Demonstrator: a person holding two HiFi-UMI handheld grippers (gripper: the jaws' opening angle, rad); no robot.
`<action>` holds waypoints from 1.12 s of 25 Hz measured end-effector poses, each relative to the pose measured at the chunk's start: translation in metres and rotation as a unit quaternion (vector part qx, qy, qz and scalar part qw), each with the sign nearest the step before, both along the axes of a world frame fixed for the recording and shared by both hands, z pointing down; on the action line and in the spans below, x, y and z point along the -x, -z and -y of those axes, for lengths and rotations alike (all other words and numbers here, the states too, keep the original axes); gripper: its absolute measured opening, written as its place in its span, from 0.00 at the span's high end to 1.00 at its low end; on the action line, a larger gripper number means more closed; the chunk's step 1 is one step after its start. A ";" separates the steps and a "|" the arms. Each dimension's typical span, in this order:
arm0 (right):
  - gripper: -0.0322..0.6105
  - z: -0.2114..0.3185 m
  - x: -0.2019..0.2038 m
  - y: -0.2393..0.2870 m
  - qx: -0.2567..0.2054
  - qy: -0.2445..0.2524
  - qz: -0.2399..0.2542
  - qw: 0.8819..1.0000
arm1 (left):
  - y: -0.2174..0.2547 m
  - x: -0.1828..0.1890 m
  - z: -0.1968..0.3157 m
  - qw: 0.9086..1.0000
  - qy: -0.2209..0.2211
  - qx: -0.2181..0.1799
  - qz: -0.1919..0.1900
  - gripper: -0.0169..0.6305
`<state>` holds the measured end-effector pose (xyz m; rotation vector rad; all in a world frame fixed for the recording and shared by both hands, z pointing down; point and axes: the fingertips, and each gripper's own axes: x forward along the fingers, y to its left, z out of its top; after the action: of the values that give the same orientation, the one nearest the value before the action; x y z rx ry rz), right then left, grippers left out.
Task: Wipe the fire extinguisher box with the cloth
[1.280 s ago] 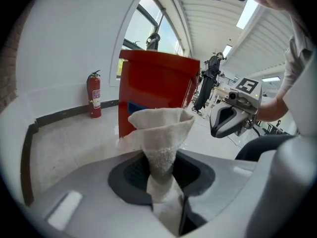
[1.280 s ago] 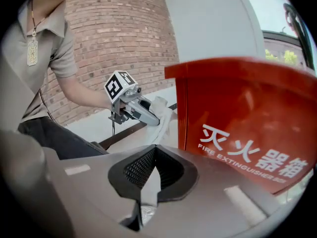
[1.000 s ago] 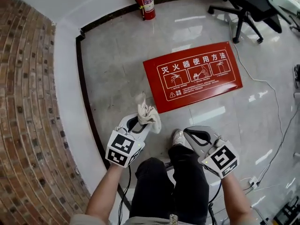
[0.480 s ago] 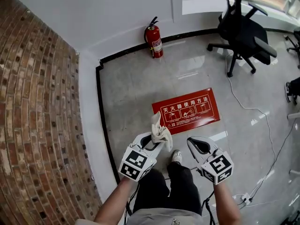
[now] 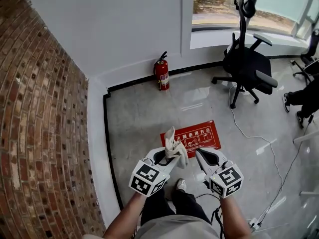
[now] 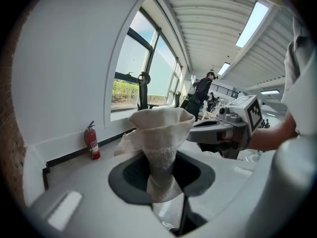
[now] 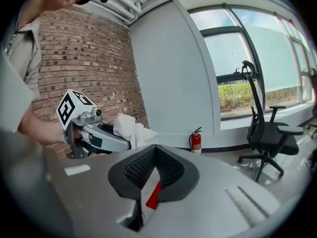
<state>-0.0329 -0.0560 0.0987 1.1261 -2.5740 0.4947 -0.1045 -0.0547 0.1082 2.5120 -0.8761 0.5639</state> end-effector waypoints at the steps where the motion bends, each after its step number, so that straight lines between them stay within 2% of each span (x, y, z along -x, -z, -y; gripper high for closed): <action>1: 0.91 0.003 0.002 0.010 -0.007 -0.002 0.002 1.000 | 0.009 -0.002 0.002 1.000 -0.002 -0.004 -0.004 0.80; 7: 0.91 0.016 0.009 0.072 -0.051 0.001 0.010 0.999 | 0.058 -0.011 0.010 0.999 -0.011 -0.025 -0.026 0.80; 13: 0.91 0.020 0.001 0.127 -0.105 -0.001 0.016 0.994 | 0.096 -0.024 0.010 0.998 -0.024 -0.056 -0.024 0.80; 17: 0.91 0.014 0.001 0.145 -0.126 0.002 0.017 0.992 | 0.116 -0.026 0.006 0.997 -0.027 -0.069 -0.034 0.80; 28: 0.91 0.006 -0.018 0.160 -0.137 -0.004 0.033 0.990 | 0.130 -0.040 -0.003 0.996 -0.035 -0.081 -0.030 0.80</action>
<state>-0.0151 -0.0620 -0.0615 1.2239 -2.7588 0.1844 -0.0643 -0.0516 -0.0217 2.7006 -0.8453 0.4529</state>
